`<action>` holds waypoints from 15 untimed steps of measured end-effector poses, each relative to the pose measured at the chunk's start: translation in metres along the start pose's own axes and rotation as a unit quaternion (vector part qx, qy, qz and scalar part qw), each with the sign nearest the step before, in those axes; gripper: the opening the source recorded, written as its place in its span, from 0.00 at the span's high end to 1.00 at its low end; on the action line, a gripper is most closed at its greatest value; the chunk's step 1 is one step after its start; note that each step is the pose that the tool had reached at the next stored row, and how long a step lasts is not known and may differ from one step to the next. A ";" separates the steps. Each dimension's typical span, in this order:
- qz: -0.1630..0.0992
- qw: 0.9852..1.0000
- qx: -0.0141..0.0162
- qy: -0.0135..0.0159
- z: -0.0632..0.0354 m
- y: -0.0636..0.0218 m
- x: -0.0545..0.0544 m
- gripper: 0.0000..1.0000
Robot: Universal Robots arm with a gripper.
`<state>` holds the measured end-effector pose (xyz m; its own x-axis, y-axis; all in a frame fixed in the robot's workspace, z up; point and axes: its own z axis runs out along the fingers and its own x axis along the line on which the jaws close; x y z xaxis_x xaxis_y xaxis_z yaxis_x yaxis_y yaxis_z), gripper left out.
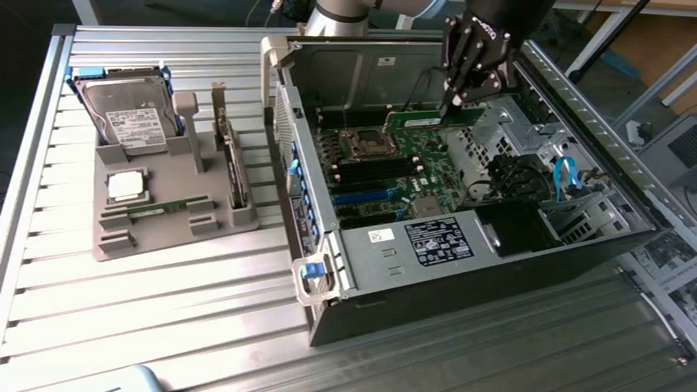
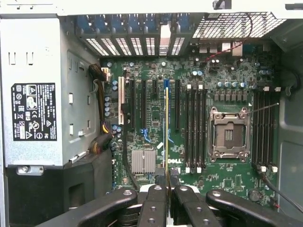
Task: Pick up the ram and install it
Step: 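Insert the ram into the slot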
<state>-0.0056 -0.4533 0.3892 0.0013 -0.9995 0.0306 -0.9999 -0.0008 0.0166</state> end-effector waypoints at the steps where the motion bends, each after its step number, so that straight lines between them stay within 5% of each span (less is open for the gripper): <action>1: 0.000 1.000 0.000 0.000 0.0004 0.0000 0.000 0.87; 15: 0.000 1.000 0.000 0.000 0.0043 -0.0001 -0.004 0.87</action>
<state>-0.0056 -0.4494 0.3848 0.0012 -0.9995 0.0309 -0.9999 -0.0007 0.0166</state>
